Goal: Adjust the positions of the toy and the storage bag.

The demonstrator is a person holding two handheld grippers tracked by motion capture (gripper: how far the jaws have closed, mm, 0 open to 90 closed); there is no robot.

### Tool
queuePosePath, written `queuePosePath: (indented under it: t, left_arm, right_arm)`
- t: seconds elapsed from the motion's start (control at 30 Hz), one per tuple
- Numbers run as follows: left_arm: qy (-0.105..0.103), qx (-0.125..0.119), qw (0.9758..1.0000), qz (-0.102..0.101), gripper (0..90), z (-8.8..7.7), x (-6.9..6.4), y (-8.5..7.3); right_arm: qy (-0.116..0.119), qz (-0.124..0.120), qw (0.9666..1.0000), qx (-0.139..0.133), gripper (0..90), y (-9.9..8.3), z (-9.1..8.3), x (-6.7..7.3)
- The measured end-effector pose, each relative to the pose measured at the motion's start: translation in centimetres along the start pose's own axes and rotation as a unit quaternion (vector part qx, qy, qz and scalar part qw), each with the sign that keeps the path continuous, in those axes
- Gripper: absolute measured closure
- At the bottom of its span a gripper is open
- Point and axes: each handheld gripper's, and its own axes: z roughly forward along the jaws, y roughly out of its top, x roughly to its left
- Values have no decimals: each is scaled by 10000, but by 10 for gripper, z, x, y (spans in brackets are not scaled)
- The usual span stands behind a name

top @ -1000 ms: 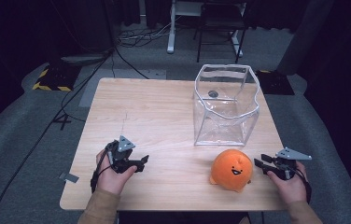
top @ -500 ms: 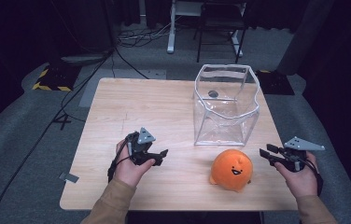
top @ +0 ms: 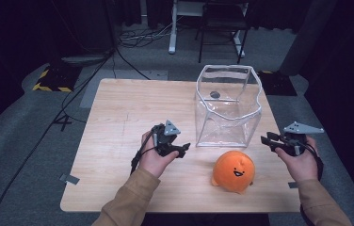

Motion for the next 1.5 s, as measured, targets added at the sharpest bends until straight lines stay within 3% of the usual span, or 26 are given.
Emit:
queuePosePath:
  t: [0.23,0.47,0.6,0.7,0.73,0.77,0.8,0.9,0.93,1.13,1.5]
  left_arm:
    - [-62,89,9999,109,307,21,-9,10]
    - [-70,-24,9999,149,309,45,-15,22]
    - [-37,60,9997,235,365,56,-18,28]
    - [-54,154,9994,307,554,61,-19,31]
    - [-79,204,9991,368,718,62,-19,33]
    - [129,259,9980,567,796,62,-18,36]
    - [145,275,9978,586,855,61,-17,37]
    - [121,317,9977,588,872,59,-16,36]
    - [97,298,9978,586,877,58,-14,35]
    - [178,297,9976,594,879,51,-8,30]
    - [473,328,9969,527,878,22,9,11]
  right_arm:
    - [-5,-22,9999,109,623,8,9,-4]
    - [45,-15,9999,147,628,14,19,-8]
    - [95,3,9998,192,631,18,25,-9]
    - [159,1,9997,195,637,21,30,-9]
    - [171,-6,9997,193,654,22,31,-9]
    - [180,4,9996,203,694,23,32,-9]
    - [187,5,9996,220,743,24,33,-9]
    - [224,-10,9995,244,820,25,35,-9]
    - [157,-127,9994,289,873,27,36,-9]
    - [148,-274,9994,154,881,33,39,-3]
    - [377,-607,9973,142,882,51,56,25]
